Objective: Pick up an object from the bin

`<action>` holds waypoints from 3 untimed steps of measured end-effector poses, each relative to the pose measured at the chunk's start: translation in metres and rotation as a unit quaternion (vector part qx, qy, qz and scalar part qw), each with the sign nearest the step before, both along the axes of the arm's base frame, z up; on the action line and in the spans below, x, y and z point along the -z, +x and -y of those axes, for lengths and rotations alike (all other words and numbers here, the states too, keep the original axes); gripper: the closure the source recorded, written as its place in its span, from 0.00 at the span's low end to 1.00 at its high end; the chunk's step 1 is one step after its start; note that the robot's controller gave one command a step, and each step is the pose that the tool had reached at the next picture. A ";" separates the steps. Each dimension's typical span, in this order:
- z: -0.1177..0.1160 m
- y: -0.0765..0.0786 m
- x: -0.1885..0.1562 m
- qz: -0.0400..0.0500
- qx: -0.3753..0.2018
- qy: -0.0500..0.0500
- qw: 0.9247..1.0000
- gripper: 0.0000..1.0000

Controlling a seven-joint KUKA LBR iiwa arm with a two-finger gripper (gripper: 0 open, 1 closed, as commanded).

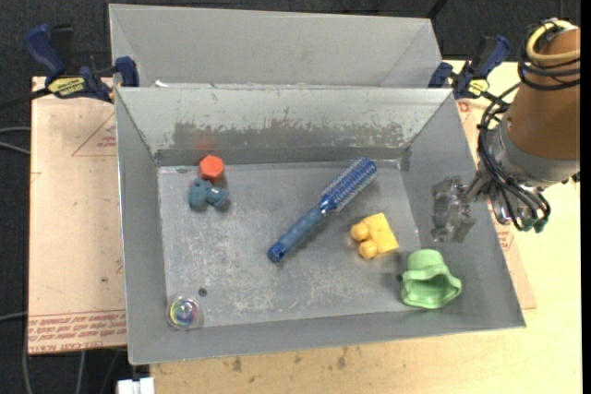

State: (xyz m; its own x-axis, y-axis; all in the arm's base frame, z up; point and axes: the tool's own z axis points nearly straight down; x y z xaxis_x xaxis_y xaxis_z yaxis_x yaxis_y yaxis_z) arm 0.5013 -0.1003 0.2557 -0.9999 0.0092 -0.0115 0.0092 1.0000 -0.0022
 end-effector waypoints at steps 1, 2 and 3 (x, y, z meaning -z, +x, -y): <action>-0.001 -0.001 0.004 -0.004 0.000 0.001 1.000 0.00; 0.026 -0.022 0.107 -0.007 -0.165 0.001 0.986 0.00; 0.027 0.009 0.186 -0.002 -0.208 0.001 0.978 0.00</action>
Offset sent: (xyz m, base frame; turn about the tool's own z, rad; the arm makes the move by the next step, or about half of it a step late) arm 0.0000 0.0000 0.0000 0.0000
